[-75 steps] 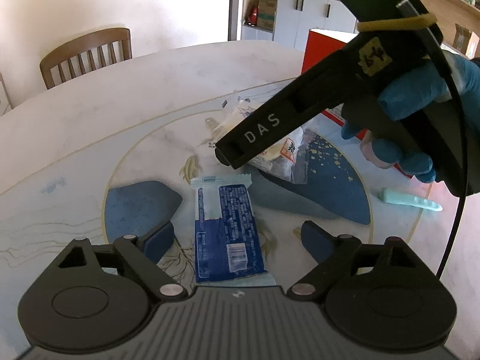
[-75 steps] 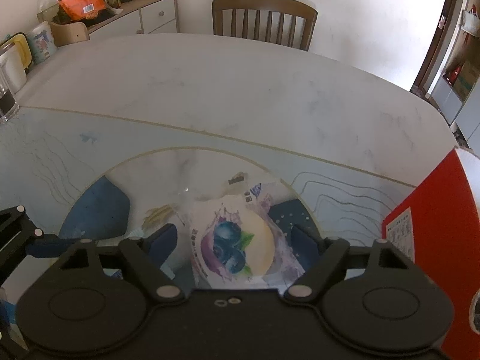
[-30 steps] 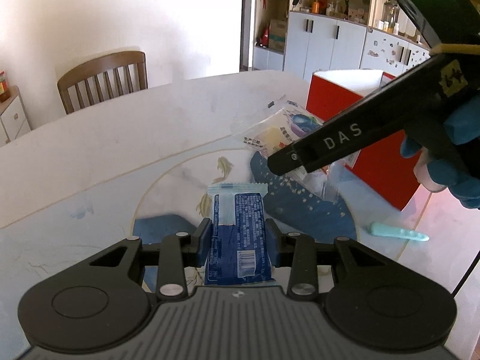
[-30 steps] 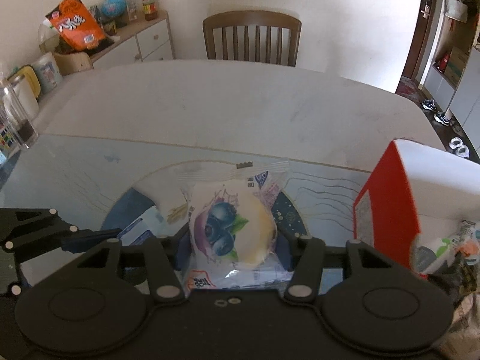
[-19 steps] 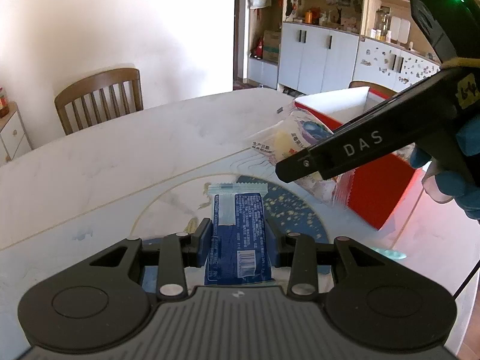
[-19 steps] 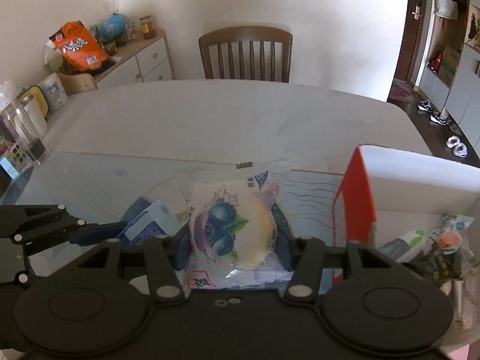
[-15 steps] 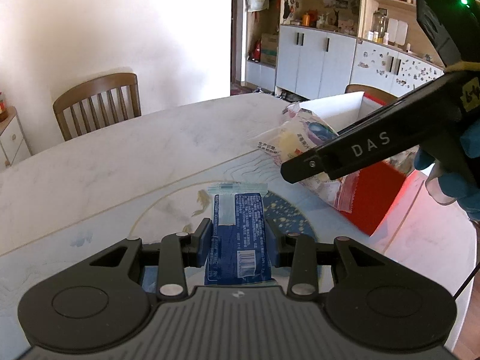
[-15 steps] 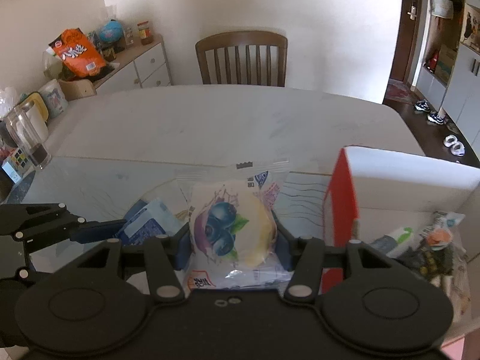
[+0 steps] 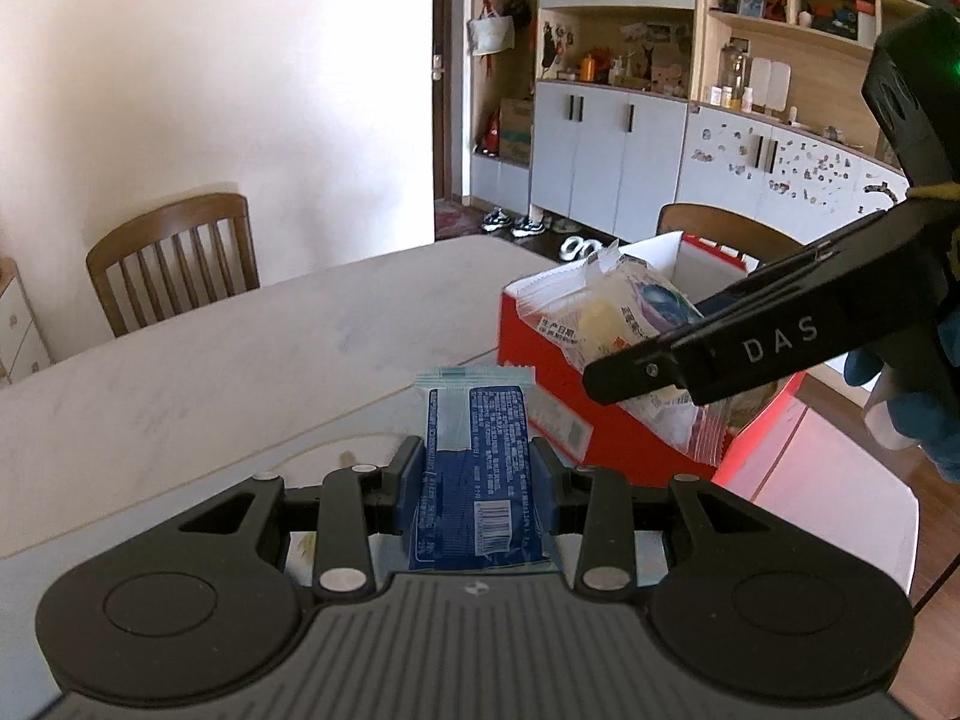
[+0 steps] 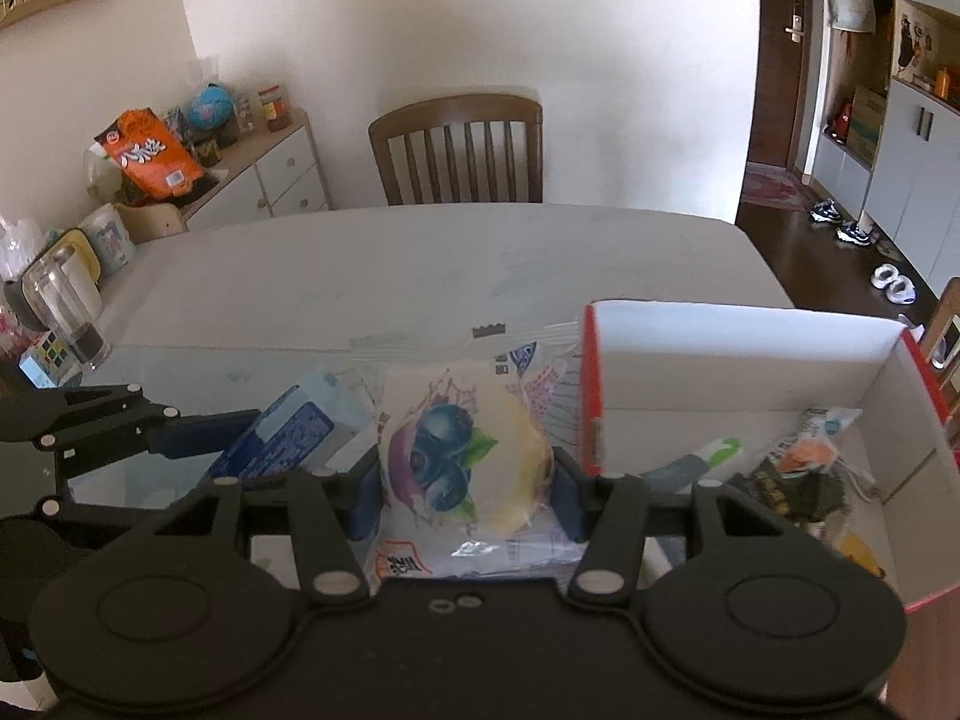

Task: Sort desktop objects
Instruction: 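Carry the blue bar and blueberry bread bag with both tools into the red box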

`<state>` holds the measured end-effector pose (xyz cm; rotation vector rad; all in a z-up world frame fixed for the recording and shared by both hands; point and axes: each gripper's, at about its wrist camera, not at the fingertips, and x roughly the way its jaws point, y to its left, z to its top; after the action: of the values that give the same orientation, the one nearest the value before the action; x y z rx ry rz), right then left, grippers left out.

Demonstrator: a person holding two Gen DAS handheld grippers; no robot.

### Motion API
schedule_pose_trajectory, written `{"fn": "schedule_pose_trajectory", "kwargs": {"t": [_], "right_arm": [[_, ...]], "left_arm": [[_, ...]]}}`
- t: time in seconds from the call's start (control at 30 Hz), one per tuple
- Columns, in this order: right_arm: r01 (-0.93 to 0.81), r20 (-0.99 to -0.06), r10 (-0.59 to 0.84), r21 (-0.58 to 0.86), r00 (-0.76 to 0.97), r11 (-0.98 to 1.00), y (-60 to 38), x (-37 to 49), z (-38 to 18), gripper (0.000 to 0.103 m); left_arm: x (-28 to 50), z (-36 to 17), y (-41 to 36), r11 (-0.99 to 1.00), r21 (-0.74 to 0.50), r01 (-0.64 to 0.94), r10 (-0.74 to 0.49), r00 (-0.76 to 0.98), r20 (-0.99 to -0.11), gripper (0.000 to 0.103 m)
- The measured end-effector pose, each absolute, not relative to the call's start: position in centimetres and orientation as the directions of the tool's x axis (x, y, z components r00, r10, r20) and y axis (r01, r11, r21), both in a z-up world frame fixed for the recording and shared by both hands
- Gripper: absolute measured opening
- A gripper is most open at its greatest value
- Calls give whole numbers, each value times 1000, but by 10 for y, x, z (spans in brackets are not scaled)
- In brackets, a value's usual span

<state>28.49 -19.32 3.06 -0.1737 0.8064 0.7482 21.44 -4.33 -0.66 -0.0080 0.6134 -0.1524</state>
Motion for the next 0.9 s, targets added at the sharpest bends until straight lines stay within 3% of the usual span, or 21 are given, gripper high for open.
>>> {"fn": "schedule_pose_trajectory", "kwargs": {"t": [0.9], "right_arm": [[-570, -698, 489, 139, 523, 809, -311, 333, 24, 55]], "left_arm": [[285, 5, -151, 971, -1, 241, -200, 803, -562, 36]]}}
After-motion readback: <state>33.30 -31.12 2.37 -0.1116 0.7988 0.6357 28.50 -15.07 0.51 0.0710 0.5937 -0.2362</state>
